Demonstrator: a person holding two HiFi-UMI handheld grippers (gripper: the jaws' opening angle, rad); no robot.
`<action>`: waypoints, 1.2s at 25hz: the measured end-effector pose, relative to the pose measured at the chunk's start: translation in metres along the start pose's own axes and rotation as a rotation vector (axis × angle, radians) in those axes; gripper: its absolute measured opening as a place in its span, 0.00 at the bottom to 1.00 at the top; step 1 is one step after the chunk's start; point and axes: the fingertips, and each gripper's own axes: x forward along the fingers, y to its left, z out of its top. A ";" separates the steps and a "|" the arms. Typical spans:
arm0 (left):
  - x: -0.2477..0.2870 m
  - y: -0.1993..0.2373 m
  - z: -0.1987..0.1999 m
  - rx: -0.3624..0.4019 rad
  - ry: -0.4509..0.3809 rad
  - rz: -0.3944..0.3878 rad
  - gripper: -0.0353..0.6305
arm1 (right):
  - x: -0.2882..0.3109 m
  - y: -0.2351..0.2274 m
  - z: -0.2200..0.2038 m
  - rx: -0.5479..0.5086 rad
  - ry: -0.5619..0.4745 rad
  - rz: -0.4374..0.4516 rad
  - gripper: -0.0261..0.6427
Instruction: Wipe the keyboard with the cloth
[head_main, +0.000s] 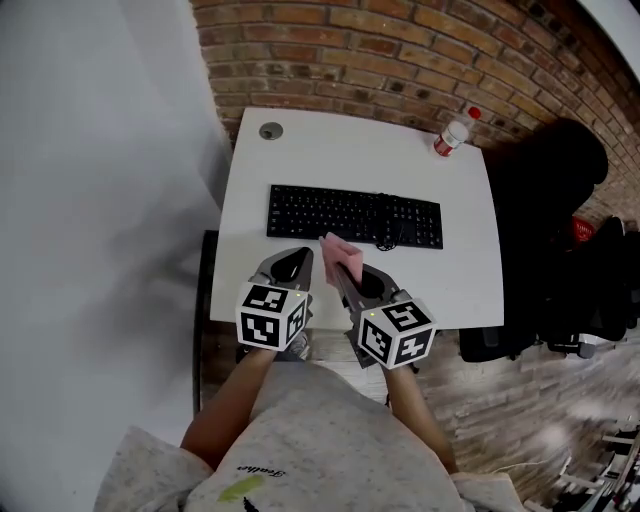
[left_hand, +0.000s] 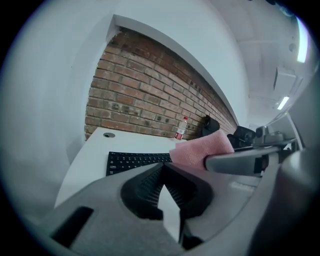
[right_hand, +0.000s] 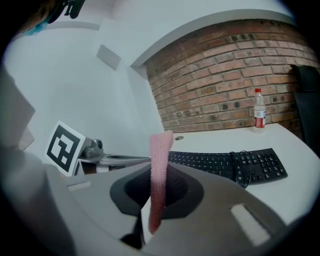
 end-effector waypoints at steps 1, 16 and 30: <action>0.001 0.008 0.003 -0.004 -0.002 0.008 0.04 | 0.009 0.001 0.004 0.002 0.006 0.011 0.07; 0.010 0.105 0.016 -0.094 -0.004 0.122 0.04 | 0.126 0.012 0.046 0.092 0.065 0.183 0.07; 0.021 0.115 0.012 -0.097 0.020 0.147 0.04 | 0.201 -0.015 0.048 0.503 0.048 0.259 0.07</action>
